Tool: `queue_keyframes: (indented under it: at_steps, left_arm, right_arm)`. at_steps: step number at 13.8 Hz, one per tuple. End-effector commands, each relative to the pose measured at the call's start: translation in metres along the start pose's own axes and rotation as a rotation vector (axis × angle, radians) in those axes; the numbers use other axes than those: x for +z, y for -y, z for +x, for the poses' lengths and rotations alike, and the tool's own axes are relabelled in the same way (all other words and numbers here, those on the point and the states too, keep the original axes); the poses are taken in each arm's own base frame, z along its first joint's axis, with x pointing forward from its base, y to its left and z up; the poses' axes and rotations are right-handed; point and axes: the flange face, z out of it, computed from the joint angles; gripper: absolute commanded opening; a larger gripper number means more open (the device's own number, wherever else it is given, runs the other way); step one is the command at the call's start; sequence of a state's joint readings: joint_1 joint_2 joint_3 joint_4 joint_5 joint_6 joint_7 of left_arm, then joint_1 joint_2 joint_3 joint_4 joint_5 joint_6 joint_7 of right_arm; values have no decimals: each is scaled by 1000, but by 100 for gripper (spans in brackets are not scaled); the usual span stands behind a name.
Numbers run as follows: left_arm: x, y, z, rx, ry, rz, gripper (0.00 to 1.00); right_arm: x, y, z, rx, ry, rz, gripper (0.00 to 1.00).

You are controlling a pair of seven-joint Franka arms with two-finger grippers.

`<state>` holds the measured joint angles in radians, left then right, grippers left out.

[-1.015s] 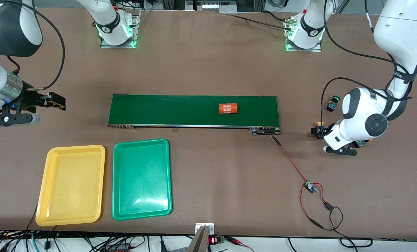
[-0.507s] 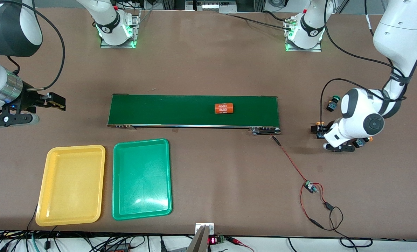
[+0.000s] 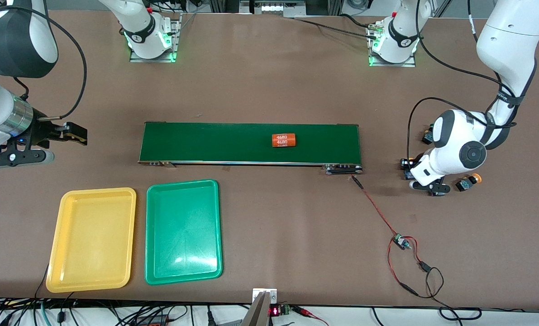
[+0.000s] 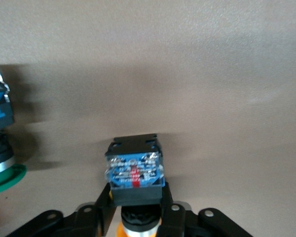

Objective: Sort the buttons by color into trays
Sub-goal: 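Grasp an orange-capped push button with the left gripper, then carry the button onto the green belt with the left gripper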

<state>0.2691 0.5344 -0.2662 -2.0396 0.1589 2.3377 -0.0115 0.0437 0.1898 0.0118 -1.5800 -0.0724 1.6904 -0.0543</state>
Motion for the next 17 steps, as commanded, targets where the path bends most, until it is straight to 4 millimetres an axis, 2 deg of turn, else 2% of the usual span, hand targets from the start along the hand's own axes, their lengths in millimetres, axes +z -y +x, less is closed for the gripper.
queue_keyframes:
  at_steps: [1, 2, 4, 5, 7, 10, 13, 17]
  left_arm:
    - [-8, -2, -7, 3, -3, 2, 9]
    - [-17, -3, -5, 3, -19, 7, 3]
    - [-37, -14, -7, 18, -31, 24, 3]
    - [-53, -27, -8, 44, -36, 37, 3]
    - [-91, -64, -12, 94, -84, 57, 2]
    - [-117, -111, -23, 99, -86, 29, 0]
    - [-120, -166, -36, 148, -61, 14, 0]
    - [-108, -230, -52, 90, -31, -16, 0]
  right_arm:
    - [-5, 0, 2, -5, -12, -8, 100]
    - [-5, 0, 2, -5, -12, -8, 100]
    - [-5, 1, 2, -5, -12, -6, 100]
    - [-5, -1, 2, -2, -12, -6, 100]
    - [-5, -1, 1, -4, -9, -7, 100]
    - [-5, -4, 1, -1, -7, -7, 100]
    - [-7, -3, 0, -1, -10, -7, 100]
    - [-6, -6, 0, 2, -9, -9, 100]
